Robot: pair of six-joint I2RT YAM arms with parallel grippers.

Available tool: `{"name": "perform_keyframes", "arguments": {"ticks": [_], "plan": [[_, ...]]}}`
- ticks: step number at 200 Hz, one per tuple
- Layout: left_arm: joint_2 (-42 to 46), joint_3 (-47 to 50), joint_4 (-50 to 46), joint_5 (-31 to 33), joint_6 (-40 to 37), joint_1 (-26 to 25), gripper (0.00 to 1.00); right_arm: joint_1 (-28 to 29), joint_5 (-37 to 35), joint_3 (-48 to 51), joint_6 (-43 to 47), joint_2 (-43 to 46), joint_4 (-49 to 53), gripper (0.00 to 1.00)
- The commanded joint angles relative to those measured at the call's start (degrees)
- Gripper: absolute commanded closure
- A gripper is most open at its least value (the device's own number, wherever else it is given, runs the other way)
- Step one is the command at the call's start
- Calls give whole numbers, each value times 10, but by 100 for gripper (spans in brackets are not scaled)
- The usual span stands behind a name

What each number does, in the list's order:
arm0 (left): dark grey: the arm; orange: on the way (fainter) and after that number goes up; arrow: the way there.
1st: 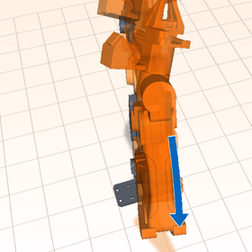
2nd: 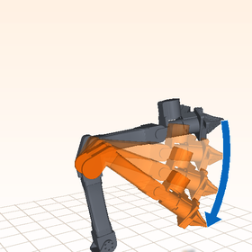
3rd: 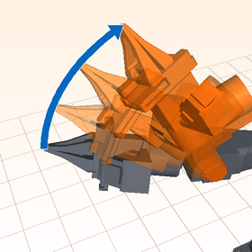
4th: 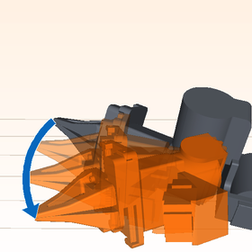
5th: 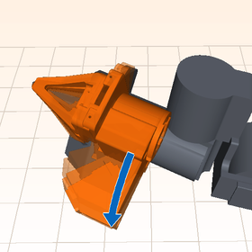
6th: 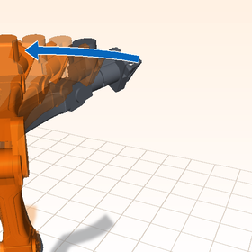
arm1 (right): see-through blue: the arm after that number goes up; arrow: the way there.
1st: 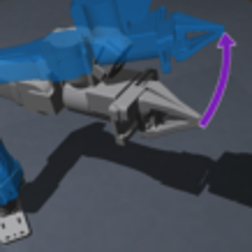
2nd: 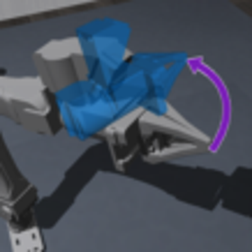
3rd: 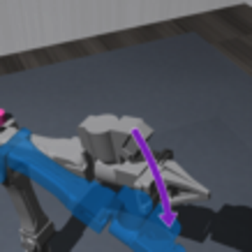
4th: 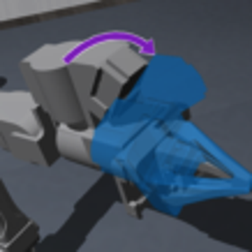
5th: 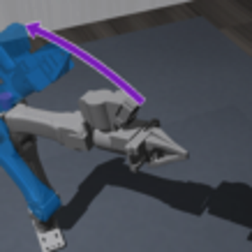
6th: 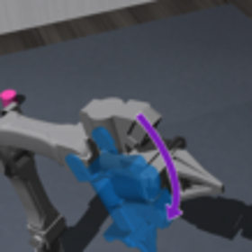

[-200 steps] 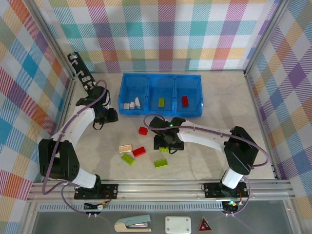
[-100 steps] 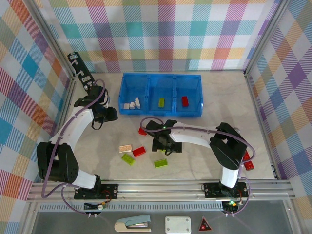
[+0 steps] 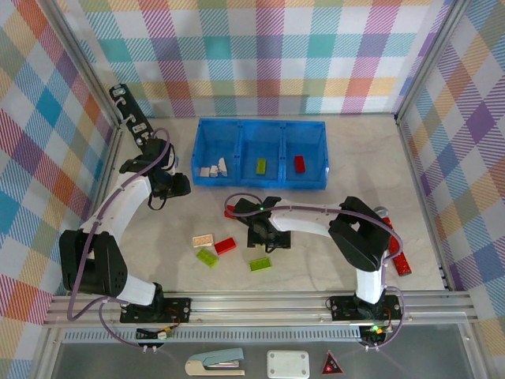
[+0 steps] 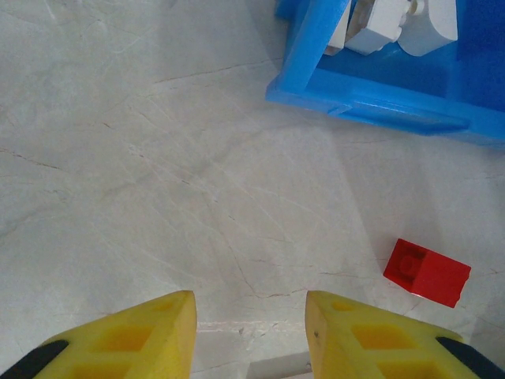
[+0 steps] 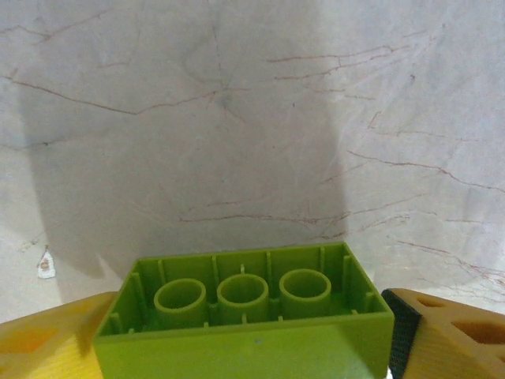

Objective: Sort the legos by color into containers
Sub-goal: Pick up the lego from the bottom-center of the table.

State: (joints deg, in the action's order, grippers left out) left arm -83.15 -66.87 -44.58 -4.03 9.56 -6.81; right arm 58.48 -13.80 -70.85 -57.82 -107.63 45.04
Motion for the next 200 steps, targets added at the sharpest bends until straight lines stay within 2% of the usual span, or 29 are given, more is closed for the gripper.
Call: {"name": "perform_keyframes", "arguments": {"ticks": [1,200], "plan": [[6,9,4,-7,-6,8,59,3,-13,-13,4,-8,-1,19],[-2,9,2,-5,-7,8,59,4,-15,-10,14,-23,-16,29]]}}
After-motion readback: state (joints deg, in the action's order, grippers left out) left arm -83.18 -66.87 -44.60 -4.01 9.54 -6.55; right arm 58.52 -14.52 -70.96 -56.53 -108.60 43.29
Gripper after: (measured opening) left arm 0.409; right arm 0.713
